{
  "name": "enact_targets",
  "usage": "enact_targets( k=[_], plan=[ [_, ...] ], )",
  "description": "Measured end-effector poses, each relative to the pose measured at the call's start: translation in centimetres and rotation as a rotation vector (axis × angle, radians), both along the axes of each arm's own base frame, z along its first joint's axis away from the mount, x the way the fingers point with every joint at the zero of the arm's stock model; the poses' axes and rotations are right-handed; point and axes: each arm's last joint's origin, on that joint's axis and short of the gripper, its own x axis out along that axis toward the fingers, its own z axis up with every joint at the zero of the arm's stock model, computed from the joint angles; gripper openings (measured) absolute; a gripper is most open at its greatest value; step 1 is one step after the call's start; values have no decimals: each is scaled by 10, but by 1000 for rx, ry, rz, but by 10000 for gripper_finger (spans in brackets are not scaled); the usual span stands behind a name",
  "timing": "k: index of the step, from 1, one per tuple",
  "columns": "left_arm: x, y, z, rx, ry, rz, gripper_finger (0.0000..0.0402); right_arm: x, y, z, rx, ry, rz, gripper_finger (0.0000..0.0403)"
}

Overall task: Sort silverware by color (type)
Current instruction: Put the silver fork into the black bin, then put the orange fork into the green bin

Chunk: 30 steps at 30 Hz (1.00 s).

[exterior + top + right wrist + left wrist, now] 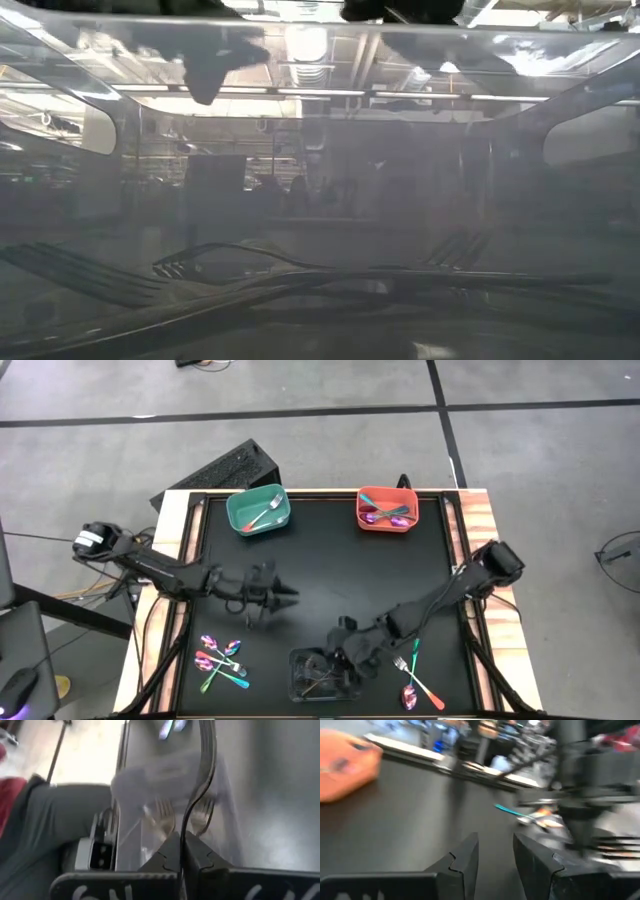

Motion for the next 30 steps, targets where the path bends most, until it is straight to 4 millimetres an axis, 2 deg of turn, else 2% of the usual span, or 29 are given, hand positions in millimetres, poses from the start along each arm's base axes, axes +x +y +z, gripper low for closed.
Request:
enact_targets(
  k=[4, 8, 12, 15, 19, 25, 30],
  plan=[
    [-10, -32, -2, -68, 31, -94, 110, 1, 10, -17, 18, 53, 12, 37],
    [-25, -57, -9, -43, 91, -67, 110, 4, 19, -31, -89, 9, -7, 78],
    [-39, -70, -18, 17, 156, 13, 110, 4, 18, -31, -116, -4, -60, 128],
    [-45, -72, -25, 50, 209, 56, 110, 0, 13, -23, -99, 5, -151, 161],
    [-49, -69, -31, 48, 265, 116, 110, -26, 13, -4, -82, 81, -251, 182],
    [-52, -69, -36, 53, 289, 165, 110, -78, 26, 6, -34, 294, -413, 173],
    [-56, -73, -35, 65, 261, 198, 110, -110, 45, -4, -5, 430, -549, 153]
  ],
)
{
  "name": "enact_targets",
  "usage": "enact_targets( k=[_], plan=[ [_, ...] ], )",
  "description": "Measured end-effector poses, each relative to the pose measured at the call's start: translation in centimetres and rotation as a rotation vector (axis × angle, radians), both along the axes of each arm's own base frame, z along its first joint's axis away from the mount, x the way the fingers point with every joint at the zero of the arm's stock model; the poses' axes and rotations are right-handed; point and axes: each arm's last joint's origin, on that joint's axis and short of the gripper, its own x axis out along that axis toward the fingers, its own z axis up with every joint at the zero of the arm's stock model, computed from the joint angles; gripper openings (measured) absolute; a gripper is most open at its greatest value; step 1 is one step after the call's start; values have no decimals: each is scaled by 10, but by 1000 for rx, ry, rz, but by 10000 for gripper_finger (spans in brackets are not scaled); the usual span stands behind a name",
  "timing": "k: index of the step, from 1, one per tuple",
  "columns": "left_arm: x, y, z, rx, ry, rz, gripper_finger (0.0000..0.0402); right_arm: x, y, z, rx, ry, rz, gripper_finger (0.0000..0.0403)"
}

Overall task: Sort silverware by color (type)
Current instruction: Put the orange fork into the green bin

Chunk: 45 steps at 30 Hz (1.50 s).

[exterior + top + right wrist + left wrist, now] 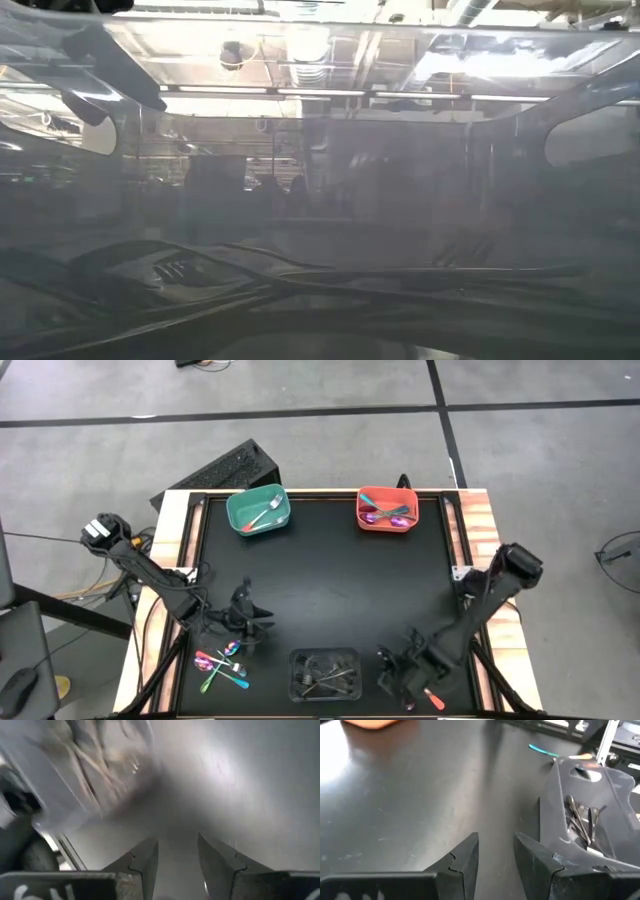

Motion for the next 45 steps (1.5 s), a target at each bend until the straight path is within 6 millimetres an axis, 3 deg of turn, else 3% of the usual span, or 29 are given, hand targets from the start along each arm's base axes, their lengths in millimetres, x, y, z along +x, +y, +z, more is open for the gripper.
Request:
enact_targets(
  k=[5, 10, 27, 38, 45],
  plan=[
    [-3, -3, 0, 27, -15, 6, 110, -18, 20, -23, 83, 216, -38, 137],
    [-4, -4, 0, 59, -17, 3, 110, -25, 31, -36, 73, 257, -51, 128],
    [-1, 0, 1, 128, -6, -4, 110, -50, 45, -41, 90, 351, -27, 120],
    [-1, 0, 0, 151, 0, -16, 110, -52, 46, -42, 53, 348, 48, 120],
    [-1, 0, 0, 155, 2, -19, 110, -45, 46, -68, -21, 426, 120, 136]
  ],
)
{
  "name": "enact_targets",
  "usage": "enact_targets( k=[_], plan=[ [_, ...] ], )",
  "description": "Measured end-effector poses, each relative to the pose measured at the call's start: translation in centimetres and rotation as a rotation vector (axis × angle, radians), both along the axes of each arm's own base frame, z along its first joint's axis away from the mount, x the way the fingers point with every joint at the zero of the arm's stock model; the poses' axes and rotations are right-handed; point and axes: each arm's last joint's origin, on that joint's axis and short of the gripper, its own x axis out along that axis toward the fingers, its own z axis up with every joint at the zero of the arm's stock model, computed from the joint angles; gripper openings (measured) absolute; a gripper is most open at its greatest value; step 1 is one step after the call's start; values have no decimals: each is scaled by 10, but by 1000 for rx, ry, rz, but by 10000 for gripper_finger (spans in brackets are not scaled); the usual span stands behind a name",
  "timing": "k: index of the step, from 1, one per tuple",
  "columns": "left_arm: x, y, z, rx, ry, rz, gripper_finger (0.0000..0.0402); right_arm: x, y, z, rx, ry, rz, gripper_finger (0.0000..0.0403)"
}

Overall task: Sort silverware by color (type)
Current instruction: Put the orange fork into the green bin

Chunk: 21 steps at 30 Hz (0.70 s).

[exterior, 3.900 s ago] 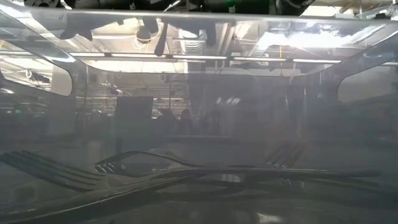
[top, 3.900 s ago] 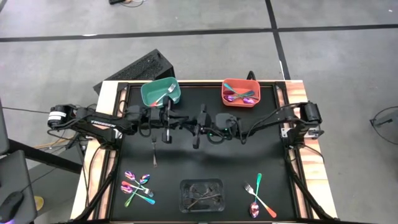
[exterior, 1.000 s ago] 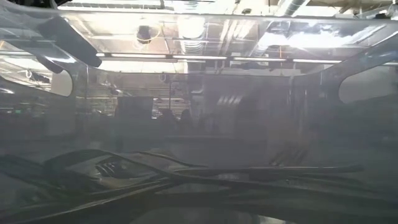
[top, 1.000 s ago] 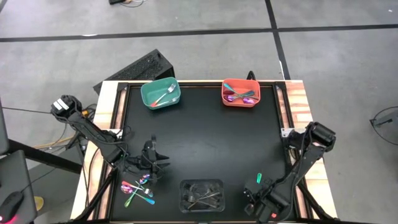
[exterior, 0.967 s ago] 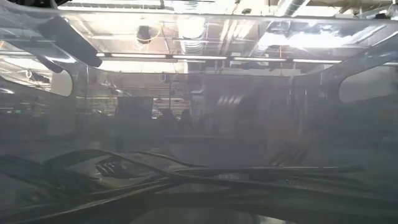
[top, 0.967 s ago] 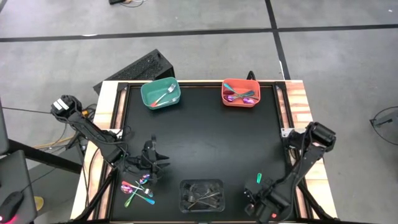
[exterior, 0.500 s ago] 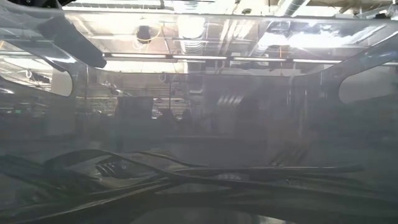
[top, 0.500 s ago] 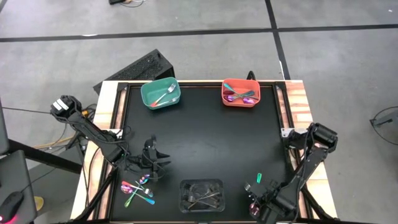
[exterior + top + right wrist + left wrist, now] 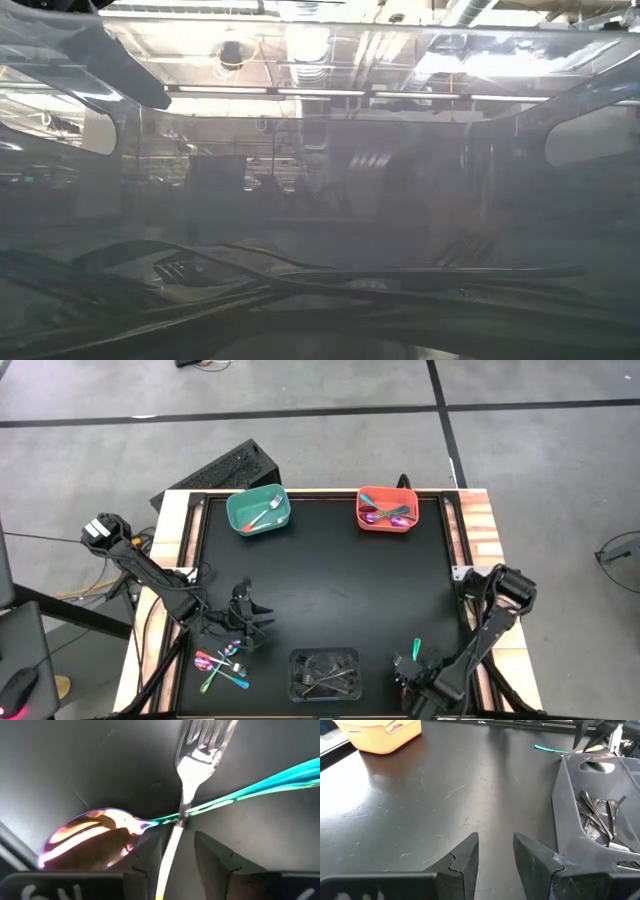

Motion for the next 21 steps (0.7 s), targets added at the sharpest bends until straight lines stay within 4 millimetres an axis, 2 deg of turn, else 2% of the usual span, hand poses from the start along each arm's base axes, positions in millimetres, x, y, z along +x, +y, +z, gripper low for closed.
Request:
enact_targets(
  k=[5, 8, 11, 16, 21],
  plan=[
    [0, 0, 0, 0, -1, 1, 110, 3, 3, -16, 10, 80, 46, 153],
    [0, 0, 0, -1, -1, 1, 110, 3, 4, -21, 11, 111, 78, 150],
    [0, 0, 0, -3, -3, 1, 110, 4, 5, -21, 19, 107, 86, 119],
    [2, 0, 4, -8, -51, 38, 110, 4, -2, -10, 32, 99, 68, 22],
    [6, -3, 12, -4, -121, 12, 110, 1, -14, 8, -68, 22, 13, 19]
  ],
)
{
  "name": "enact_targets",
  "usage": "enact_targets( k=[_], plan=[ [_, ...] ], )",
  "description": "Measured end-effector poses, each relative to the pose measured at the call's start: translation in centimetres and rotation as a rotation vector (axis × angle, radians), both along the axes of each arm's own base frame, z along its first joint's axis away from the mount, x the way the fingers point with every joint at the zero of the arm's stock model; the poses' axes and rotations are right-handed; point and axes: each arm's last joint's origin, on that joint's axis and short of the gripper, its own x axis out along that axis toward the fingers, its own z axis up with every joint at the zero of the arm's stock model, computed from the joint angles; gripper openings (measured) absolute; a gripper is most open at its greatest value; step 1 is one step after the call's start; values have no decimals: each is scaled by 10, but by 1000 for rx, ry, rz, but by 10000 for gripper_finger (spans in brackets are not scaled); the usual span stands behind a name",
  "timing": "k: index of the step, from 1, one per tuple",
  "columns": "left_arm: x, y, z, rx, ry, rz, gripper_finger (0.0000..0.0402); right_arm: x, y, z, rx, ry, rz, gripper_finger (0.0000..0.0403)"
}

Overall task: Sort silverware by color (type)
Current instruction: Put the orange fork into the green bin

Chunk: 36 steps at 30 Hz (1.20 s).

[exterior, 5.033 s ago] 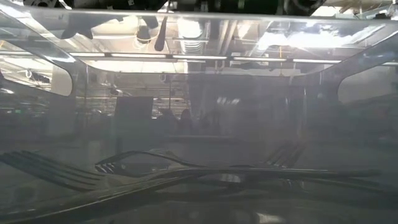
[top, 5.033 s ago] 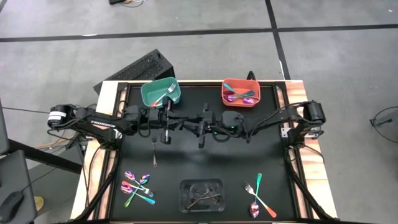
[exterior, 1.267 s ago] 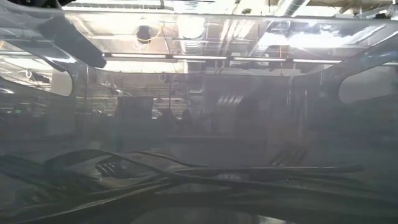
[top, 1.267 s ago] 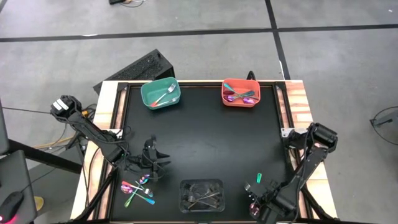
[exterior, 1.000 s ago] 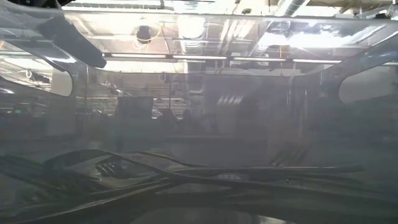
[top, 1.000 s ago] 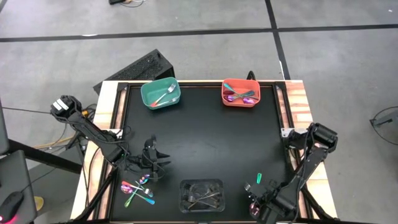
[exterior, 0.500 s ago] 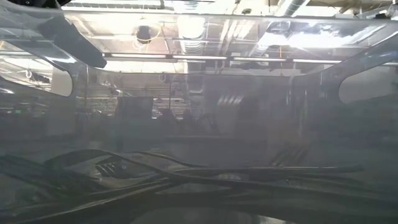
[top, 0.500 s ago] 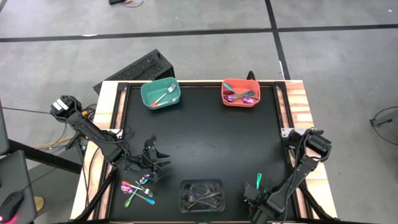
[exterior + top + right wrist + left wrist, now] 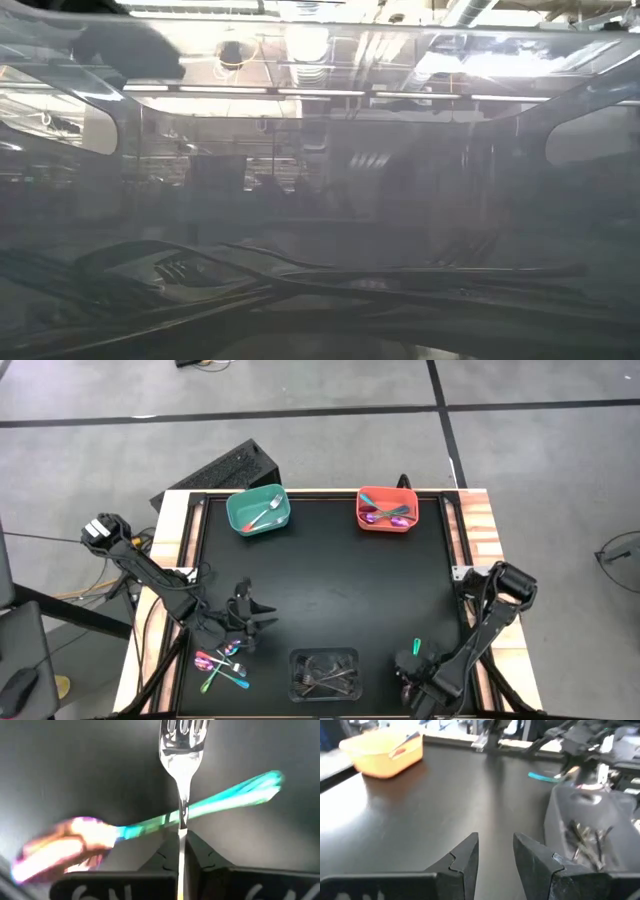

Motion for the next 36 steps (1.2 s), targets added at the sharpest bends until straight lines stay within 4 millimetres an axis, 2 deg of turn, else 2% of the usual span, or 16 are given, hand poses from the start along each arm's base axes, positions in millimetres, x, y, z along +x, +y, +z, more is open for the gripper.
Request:
enact_targets(
  k=[4, 7, 10, 13, 20, 25, 29, 36],
  plan=[
    [4, 1, 6, 7, -58, 27, 110, 2, -14, 14, -170, -186, -50, 13],
    [8, 6, 10, 13, -94, 63, 110, 8, -27, 25, -373, -480, -135, 12],
    [14, 11, 15, 26, -123, 73, 110, 23, -38, 32, -524, -744, -143, 12],
    [19, 16, 21, 12, -170, 96, 110, 41, -49, 37, -652, -890, -119, 11],
    [34, 32, 31, -3, -236, -30, 136, 105, -80, 43, -740, -917, -108, 11],
    [41, 44, 31, -9, -228, -57, 176, 144, -83, 62, -703, -1002, 2, 11],
    [42, 45, 34, 8, -251, -85, 195, 161, -84, 79, -673, -1077, 145, 11],
    [43, 42, 42, 13, -319, -187, 193, 175, -94, 87, -566, -1152, 246, 11]
  ],
)
